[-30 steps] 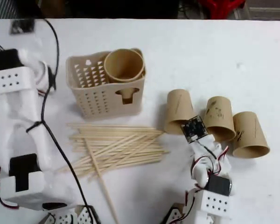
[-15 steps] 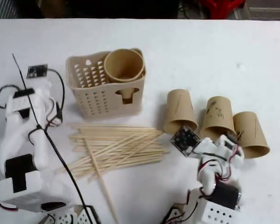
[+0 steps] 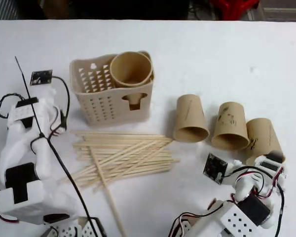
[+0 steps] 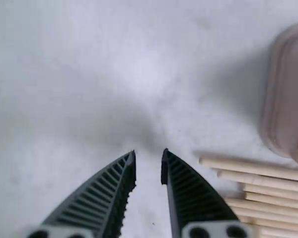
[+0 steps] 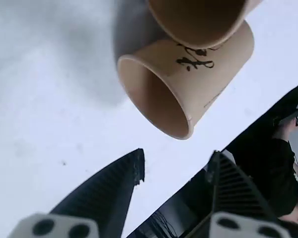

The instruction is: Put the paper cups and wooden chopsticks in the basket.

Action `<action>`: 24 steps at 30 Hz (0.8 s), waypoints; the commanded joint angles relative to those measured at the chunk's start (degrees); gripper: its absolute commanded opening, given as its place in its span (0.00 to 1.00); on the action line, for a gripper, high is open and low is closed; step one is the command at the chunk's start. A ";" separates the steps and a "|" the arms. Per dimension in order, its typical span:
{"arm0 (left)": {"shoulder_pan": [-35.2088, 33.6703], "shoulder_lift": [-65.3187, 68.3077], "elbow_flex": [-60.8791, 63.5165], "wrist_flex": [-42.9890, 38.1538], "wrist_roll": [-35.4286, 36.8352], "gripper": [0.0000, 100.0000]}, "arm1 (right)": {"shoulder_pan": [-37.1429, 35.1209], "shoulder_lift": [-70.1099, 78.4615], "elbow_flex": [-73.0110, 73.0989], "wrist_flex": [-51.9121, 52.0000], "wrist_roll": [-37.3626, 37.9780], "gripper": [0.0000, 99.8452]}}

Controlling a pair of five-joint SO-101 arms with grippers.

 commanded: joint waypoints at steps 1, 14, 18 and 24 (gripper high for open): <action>-0.31 -0.22 0.53 -0.88 -0.62 0.10 | -1.19 0.13 5.36 -12.70 -5.63 0.25; -0.31 -0.22 0.70 -0.88 -0.62 0.10 | -5.58 -0.31 12.48 -19.56 -9.41 0.15; -0.31 -0.22 0.70 -0.88 -0.62 0.10 | -5.67 -0.04 12.66 -19.56 -9.41 0.13; -0.40 -0.22 0.79 -0.88 -0.62 0.10 | -7.43 -0.22 13.63 -22.81 -9.85 0.18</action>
